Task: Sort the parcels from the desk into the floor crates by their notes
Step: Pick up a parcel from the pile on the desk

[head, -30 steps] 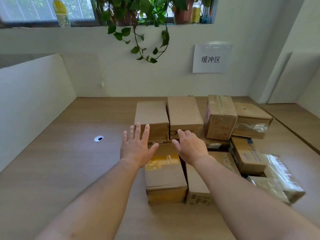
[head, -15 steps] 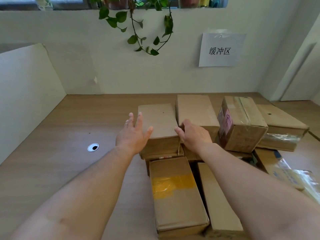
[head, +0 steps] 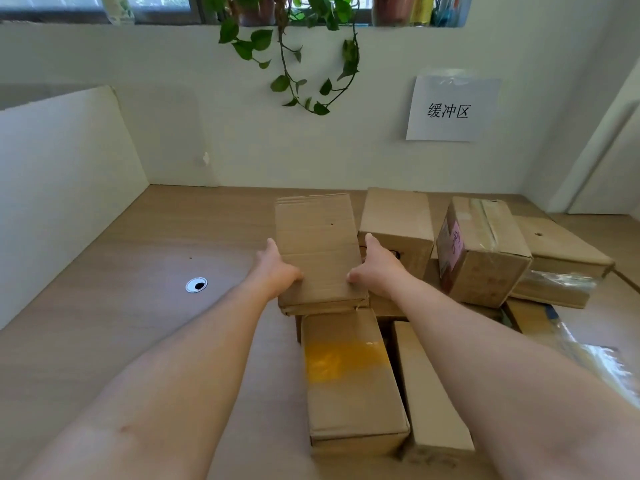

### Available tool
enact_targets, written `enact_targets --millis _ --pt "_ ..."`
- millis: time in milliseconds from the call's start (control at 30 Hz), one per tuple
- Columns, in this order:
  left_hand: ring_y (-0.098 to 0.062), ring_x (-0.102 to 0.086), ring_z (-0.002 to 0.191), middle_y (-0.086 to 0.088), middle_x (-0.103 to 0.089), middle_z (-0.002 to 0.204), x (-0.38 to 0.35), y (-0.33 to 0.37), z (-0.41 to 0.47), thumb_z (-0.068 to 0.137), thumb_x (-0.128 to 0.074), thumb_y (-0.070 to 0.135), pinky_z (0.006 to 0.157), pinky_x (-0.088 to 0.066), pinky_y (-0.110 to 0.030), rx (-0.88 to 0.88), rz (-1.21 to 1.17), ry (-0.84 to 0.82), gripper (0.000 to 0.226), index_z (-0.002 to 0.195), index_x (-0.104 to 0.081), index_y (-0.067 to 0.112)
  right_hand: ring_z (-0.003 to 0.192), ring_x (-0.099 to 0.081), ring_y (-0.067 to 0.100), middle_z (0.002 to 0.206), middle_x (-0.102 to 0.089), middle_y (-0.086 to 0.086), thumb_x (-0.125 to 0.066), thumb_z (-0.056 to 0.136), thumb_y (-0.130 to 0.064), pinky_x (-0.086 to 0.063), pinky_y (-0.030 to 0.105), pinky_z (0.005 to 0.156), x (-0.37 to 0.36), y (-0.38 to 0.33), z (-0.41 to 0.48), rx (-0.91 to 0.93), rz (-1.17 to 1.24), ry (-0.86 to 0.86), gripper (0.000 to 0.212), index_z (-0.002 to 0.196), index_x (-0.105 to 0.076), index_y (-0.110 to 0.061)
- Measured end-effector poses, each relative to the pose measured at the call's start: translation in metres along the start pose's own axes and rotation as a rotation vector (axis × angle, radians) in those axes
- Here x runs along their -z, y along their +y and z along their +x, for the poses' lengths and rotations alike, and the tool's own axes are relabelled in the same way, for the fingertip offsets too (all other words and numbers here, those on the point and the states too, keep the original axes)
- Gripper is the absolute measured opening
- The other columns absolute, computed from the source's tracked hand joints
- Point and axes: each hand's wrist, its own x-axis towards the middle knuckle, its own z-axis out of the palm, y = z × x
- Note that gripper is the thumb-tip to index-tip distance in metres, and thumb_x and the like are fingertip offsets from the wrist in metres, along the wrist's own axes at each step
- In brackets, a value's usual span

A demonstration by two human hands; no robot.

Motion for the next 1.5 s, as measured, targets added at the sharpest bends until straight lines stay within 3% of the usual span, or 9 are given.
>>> enact_targets --millis 233,400,633,867,967,1133,1233,1367,1500 --pt "-0.029 -0.053 0.107 -0.011 -0.046 0.126 0.007 -0.009 -0.073 0.082 -0.069 0.007 0.085 -0.054 -0.044 -0.056 -0.101 0.083 0.059 0.131 -0.039 0.021 0.12 -0.053 0.027 0.139 -0.048 0.007 -0.072 0.085 -0.019 -0.049 0.038 0.087 0.007 0.001 -0.052 0.08 0.154 -0.055 0.085 0.153 -0.021 -0.023" --pt "-0.021 -0.056 0.101 -0.004 -0.055 0.12 0.008 -0.021 -0.131 0.089 -0.065 0.024 0.086 -0.052 -0.041 -0.031 -0.32 0.144 0.043 0.124 -0.039 0.022 0.108 -0.055 0.021 0.13 -0.056 0.007 -0.066 0.089 -0.034 -0.05 0.037 0.09 0.012 -0.001 -0.092 0.102 0.319 -0.099 0.056 0.136 -0.044 -0.013" --pt "-0.023 -0.055 0.105 0.004 -0.051 0.131 0.009 -0.029 -0.213 0.086 -0.05 0.068 0.076 -0.051 -0.044 0.019 -0.394 0.191 0.068 0.144 -0.028 0.041 0.125 -0.048 0.033 0.146 -0.043 0.005 -0.044 0.087 -0.071 -0.051 0.05 0.087 0.006 0.003 -0.156 0.152 0.364 -0.184 0.076 0.148 -0.028 -0.027" --pt "-0.031 -0.057 0.111 -0.007 -0.053 0.129 0.013 -0.056 -0.285 0.075 -0.04 0.086 0.069 -0.059 -0.047 0.159 -0.492 0.392 0.083 0.13 -0.037 0.024 0.126 -0.047 0.033 0.144 -0.045 0.008 -0.029 0.056 -0.097 -0.043 0.055 0.099 -0.012 -0.003 -0.205 0.157 0.406 -0.266 0.119 0.147 -0.035 -0.021" --pt "-0.03 -0.059 0.106 -0.008 -0.054 0.124 0.018 -0.067 -0.313 0.084 -0.037 0.077 0.068 -0.058 -0.045 0.198 -0.486 0.507 0.073 0.13 -0.039 0.02 0.113 -0.054 0.033 0.136 -0.05 0.01 -0.027 0.064 -0.093 -0.048 0.05 0.093 -0.02 -0.009 -0.221 0.213 0.375 -0.268 0.113 0.144 -0.04 -0.014" --pt "-0.028 -0.06 0.102 -0.01 -0.058 0.12 0.028 -0.094 -0.354 0.091 -0.046 0.04 0.084 -0.055 -0.046 0.261 -0.464 0.613 0.038 0.123 -0.044 0.019 0.089 -0.066 0.03 0.105 -0.067 0.012 -0.045 0.089 -0.055 -0.056 0.045 0.086 -0.049 -0.018 -0.243 0.252 0.309 -0.311 0.053 0.103 -0.062 -0.008" --pt "-0.024 -0.061 0.095 -0.009 -0.057 0.119 0.029 -0.109 -0.379 0.091 -0.049 0.023 0.08 -0.054 -0.041 0.272 -0.457 0.574 0.064 0.149 -0.023 0.027 0.08 -0.065 0.032 0.094 -0.066 0.017 -0.049 0.09 -0.027 -0.058 0.04 0.078 -0.069 -0.019 -0.255 0.283 0.318 -0.385 0.029 0.099 -0.062 -0.003" --pt "-0.025 -0.061 0.092 -0.01 -0.049 0.134 0.036 -0.129 -0.41 0.087 -0.05 0.005 0.083 -0.055 -0.045 0.277 -0.405 0.512 0.093 0.152 0.006 0.042 0.077 -0.053 0.026 0.085 -0.052 0.008 -0.043 0.094 -0.017 -0.05 0.037 0.066 -0.087 -0.024 -0.276 0.357 0.297 -0.512 0.057 0.149 -0.027 -0.021" --pt "-0.03 -0.059 0.099 -0.01 -0.037 0.146 0.047 -0.15 -0.43 0.085 -0.05 -0.002 0.086 -0.056 -0.048 0.315 -0.351 0.459 0.101 0.15 0.009 0.047 0.082 -0.06 0.028 0.092 -0.056 0.007 -0.044 0.094 -0.021 -0.059 0.045 0.076 -0.104 -0.033 -0.296 0.449 0.148 -0.599 0.076 0.154 0.0 -0.037"
